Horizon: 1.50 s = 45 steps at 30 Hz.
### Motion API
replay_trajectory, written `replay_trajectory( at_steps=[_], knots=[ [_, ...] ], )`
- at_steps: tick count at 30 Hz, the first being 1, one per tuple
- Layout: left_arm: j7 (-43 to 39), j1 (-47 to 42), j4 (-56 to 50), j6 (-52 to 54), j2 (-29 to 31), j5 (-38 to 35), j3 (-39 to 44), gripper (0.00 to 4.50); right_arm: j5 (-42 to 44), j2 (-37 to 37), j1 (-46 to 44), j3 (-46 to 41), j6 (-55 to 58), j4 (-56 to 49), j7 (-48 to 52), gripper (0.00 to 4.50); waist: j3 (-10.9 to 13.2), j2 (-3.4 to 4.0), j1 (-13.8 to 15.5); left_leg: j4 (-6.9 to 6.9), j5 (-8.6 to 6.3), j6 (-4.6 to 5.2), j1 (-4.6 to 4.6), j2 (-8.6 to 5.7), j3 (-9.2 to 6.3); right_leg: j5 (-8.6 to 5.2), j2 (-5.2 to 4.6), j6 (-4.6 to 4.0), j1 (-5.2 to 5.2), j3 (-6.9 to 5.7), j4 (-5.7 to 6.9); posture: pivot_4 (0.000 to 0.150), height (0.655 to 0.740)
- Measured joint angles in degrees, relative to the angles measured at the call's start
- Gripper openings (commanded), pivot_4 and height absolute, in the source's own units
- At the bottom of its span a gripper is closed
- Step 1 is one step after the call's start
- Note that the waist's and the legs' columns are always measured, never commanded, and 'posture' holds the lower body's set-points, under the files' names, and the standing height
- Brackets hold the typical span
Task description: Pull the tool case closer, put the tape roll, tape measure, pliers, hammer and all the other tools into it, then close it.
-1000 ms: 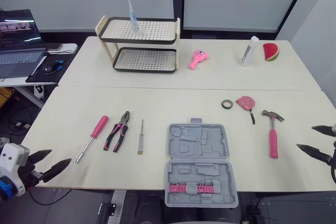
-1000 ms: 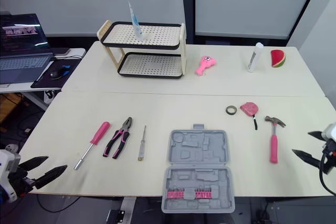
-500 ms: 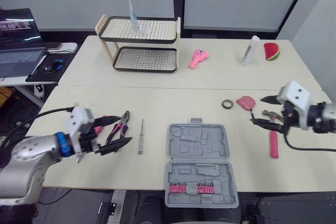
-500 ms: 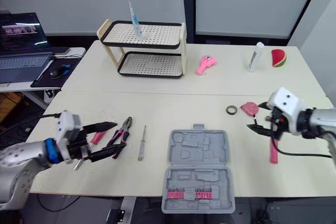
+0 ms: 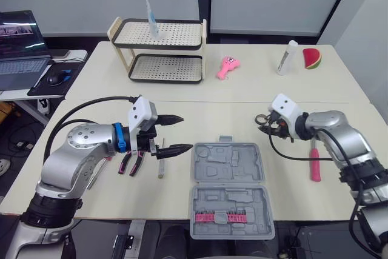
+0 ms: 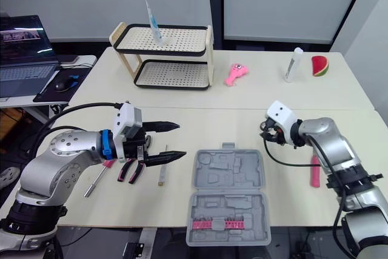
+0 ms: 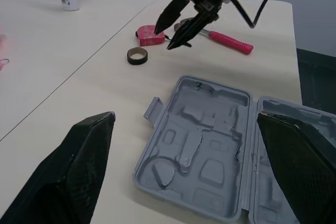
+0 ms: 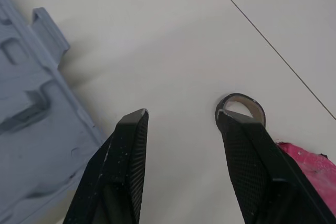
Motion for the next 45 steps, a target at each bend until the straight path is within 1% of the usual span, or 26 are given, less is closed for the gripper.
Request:
replay_trajectory(
  at_steps=[5, 9, 18, 24, 27, 33, 38, 41, 43, 45],
  knots=[
    [0.7, -1.8, -0.7, 0.5, -1.0, 0.2, -1.9, 4.5, -4.6, 4.4, -4.7, 1.8, -4.1, 11.6, -2.6, 2.16, 0.0, 0.0, 0.0, 0.07, 0.01, -0.01, -0.01, 0.01, 0.02, 0.0, -0.01, 0.0, -0.02, 0.02, 0.05, 0.15, 0.74],
    [1.2, -2.1, -1.3, 1.1, -1.1, 0.4, -2.6, 4.5, -6.6, 7.5, -7.2, 1.8, -7.2, 18.6, -4.5, 2.16, 0.0, 0.0, -0.1, 0.05, 0.01, -0.02, -0.01, 0.03, 0.03, 0.0, 0.0, 0.0, -0.04, 0.02, 0.06, 0.15, 0.74],
    [2.8, -5.0, -2.9, 3.7, -2.4, 0.5, -3.8, 4.5, -8.1, 12.3, -11.6, 0.7, -10.1, 31.0, -7.4, 2.16, 0.0, 0.01, -0.4, 0.06, 0.04, -0.08, -0.01, 0.03, 0.03, 0.0, 0.0, 0.0, -0.05, 0.02, 0.07, 0.15, 0.74],
    [3.6, -6.5, -3.0, 5.3, -3.1, 0.5, -4.4, 4.5, -8.6, 13.9, -13.9, 0.1, -12.0, 37.8, -9.4, 2.16, 0.0, 0.01, -0.7, 0.06, 0.1, -0.17, -0.01, 0.03, 0.03, 0.0, 0.0, 0.0, -0.04, 0.02, 0.08, 0.15, 0.74],
    [3.6, -6.8, -3.0, 5.5, -3.1, 0.5, -4.5, 4.5, -8.7, 14.6, -14.8, -1.1, -12.5, 40.1, -9.8, 1.86, 0.0, 0.01, -1.0, 0.05, 0.13, -0.24, 0.0, 0.03, 0.02, 0.0, 0.0, 0.0, -0.04, 0.01, 0.08, 0.15, 0.74],
    [3.5, -6.7, -3.0, 5.5, -3.2, 0.5, -4.5, 4.5, -8.7, 15.2, -16.1, -2.7, -13.9, 43.7, -11.1, 1.05, 0.0, 0.01, -1.2, 0.05, 0.14, -0.25, 0.0, 0.04, 0.02, 0.0, 0.0, 0.0, -0.04, 0.01, 0.08, 0.15, 0.74],
    [3.4, -5.8, -3.0, 5.1, -3.1, 0.5, -4.5, 4.5, -8.8, 15.4, -16.2, -3.2, -14.5, 44.4, -11.1, 0.43, 0.0, 0.01, -1.3, 0.05, 0.14, -0.25, 0.0, 0.05, 0.02, 0.0, 0.0, 0.0, -0.03, 0.01, 0.08, 0.15, 0.74],
    [2.9, -4.7, -3.0, 4.8, -2.5, 0.6, -4.4, 4.5, -8.7, 15.6, -15.5, -3.3, -14.5, 42.8, -10.7, 0.02, 0.0, 0.01, -1.3, 0.04, 0.14, -0.26, 0.0, 0.07, 0.01, 0.0, 0.0, 0.0, -0.04, 0.01, 0.09, 0.15, 0.74],
    [2.3, -4.1, -3.0, 4.6, -1.9, 0.7, -4.1, 4.5, -8.6, 15.6, -15.0, -3.4, -14.0, 40.5, -9.8, 0.02, 0.0, 0.02, -1.3, 0.04, 0.14, -0.25, 0.0, 0.06, 0.01, 0.0, 0.0, 0.0, -0.05, 0.02, 0.09, 0.15, 0.74],
    [1.3, -2.7, -3.0, 3.6, -0.3, 0.8, -3.6, 4.5, -7.9, 15.2, -13.0, -3.6, -12.8, 35.0, -8.2, 0.02, 0.0, 0.02, -1.4, 0.02, 0.14, -0.25, 0.0, 0.08, 0.0, 0.0, -0.01, 0.0, -0.05, 0.02, 0.09, 0.15, 0.74]
  ],
)
